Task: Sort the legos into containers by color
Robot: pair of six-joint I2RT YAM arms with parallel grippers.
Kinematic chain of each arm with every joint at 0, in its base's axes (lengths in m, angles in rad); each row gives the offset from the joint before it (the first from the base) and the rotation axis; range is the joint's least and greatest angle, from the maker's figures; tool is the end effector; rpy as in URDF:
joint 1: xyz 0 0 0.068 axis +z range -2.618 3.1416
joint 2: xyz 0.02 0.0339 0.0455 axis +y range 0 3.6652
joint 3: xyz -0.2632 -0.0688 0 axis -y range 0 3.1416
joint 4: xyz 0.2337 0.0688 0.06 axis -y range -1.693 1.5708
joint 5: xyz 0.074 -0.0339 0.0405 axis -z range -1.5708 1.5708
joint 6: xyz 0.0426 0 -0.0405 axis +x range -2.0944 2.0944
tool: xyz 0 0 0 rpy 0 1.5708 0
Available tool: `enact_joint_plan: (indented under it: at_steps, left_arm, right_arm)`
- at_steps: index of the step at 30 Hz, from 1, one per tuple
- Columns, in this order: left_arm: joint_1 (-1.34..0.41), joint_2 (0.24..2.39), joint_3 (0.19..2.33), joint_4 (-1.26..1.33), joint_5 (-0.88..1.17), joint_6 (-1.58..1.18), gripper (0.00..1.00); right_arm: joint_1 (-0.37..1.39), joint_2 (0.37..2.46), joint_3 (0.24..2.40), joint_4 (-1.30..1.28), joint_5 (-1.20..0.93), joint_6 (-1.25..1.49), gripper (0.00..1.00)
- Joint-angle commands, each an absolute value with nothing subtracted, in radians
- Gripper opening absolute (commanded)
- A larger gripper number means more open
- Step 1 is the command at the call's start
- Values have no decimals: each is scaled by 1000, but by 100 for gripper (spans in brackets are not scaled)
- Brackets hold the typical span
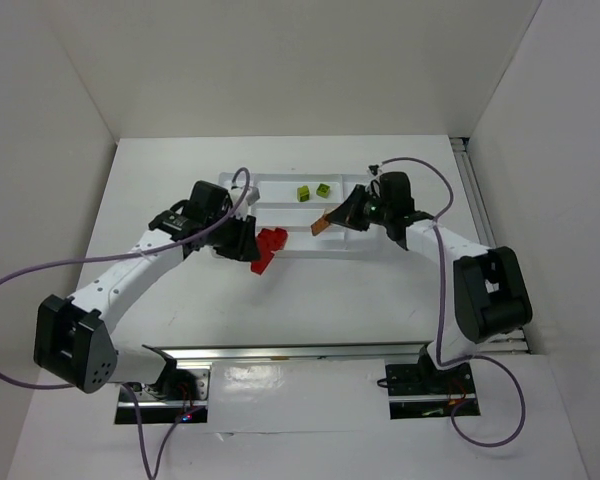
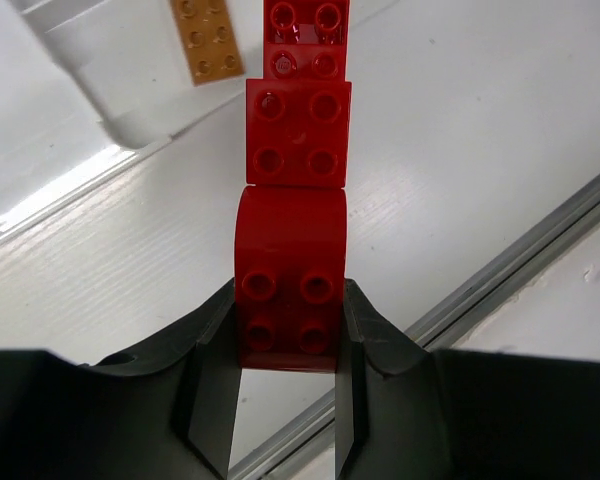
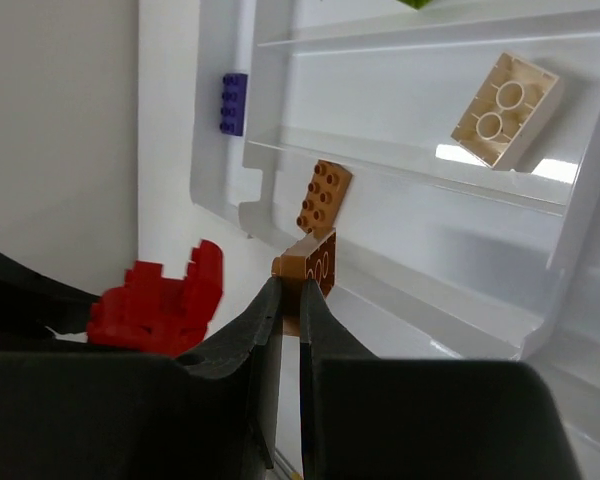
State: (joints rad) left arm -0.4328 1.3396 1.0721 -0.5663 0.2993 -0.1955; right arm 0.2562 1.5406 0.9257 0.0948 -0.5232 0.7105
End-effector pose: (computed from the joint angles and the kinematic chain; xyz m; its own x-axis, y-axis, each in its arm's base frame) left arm 0.2471 -0.1280 0.2809 -0.7722 0.1523 -0.6168 0.4390 0.8297 -0.3447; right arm 0.3175 0.1052 0.2357 -0.7811 0.3794 -0.4958 -0.1708 0.6340 0.7542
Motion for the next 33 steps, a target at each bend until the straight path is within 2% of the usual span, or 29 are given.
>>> enact_joint_plan:
  at_steps: [1,11,12,13,14,17,19,23,24,27,29,31,33]
  left_arm:
    - [-385,1299,1123,-566,322,-251,0]
    - [-316,1221,1144,-526,390,-287,0]
    - [-316,1221,1153,-526,390,-296,0]
    - [-316,1221,1154,-526,390,-296,0]
    - [-316,1221,1163,-526,390,-296,0]
    - [-316,1221,1173,-515,400,-305,0]
    - [-316,1230,1173,-505,400,-314,0]
    - [-316,1253,1204,-471,413,-345,0]
    - [-316,1265,1204,-454,428,-345,0]
    - [-307,1284,1223,-420,488,-364,0]
    - [-307,1284,1233,-387,561,-364,0]
    - [-295,1302,1243,-364,638,-364,0]
    - [-295,1319,1270,-344,765,-364,0]
  right_arm:
    - [288,1588,975,179,-489,710,0]
    - [334,1727,1017,230,-408,710,0]
    - [334,1744,1029,213,-408,710,6]
    - [344,1753,1029,204,-393,710,16]
    - [344,1753,1041,195,-393,700,44]
    - [353,1744,1055,140,-347,667,77]
    - [365,1718,1065,91,-312,654,81]
    - [365,1625,1065,16,-230,620,81]
    - [365,1571,1065,-15,-200,611,78]
    - [365,1488,1055,-54,-190,565,77]
    - [365,1407,1045,-54,-257,523,77]
    - [365,1332,1014,-35,-387,496,81]
    - [365,1286,988,-26,-452,466,94]
